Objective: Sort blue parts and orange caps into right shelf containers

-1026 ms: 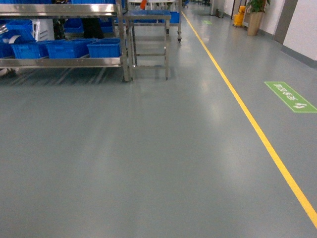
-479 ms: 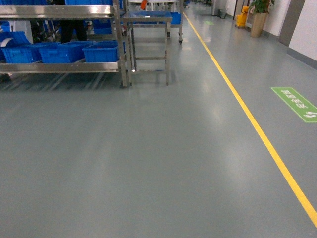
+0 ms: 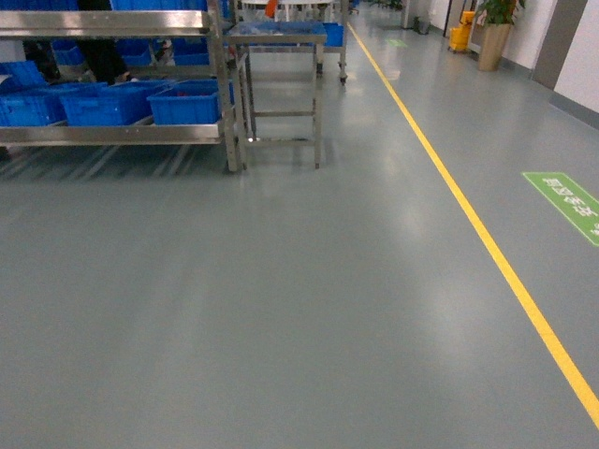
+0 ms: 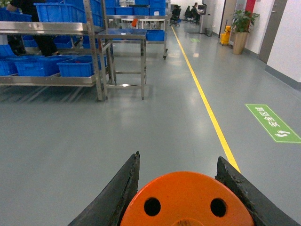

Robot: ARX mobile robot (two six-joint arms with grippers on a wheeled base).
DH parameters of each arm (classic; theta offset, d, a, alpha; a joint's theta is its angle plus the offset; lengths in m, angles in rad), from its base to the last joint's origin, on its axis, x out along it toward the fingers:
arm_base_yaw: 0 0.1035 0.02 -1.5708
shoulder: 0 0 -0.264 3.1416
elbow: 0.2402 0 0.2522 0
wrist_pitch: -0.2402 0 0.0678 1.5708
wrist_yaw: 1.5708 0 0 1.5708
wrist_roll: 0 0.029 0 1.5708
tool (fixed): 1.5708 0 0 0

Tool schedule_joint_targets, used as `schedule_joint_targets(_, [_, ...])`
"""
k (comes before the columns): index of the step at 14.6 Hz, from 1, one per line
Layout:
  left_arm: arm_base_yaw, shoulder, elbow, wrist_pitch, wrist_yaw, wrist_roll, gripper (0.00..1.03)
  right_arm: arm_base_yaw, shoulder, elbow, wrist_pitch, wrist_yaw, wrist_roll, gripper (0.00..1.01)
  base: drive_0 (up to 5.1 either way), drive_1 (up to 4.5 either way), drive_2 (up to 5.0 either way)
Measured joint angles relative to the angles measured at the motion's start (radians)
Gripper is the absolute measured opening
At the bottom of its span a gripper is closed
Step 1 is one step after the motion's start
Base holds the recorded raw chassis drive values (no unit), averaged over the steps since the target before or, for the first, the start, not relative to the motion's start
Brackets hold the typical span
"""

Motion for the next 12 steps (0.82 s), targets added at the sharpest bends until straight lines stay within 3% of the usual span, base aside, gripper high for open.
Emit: schedule_joint_targets(12, [0.0, 0.0, 0.0, 0.0, 0.002, 0.0, 0.44, 0.0, 0.0, 0.0, 0.003, 0.0, 0.0, 0.43, 0.0, 4.18, -4.3])
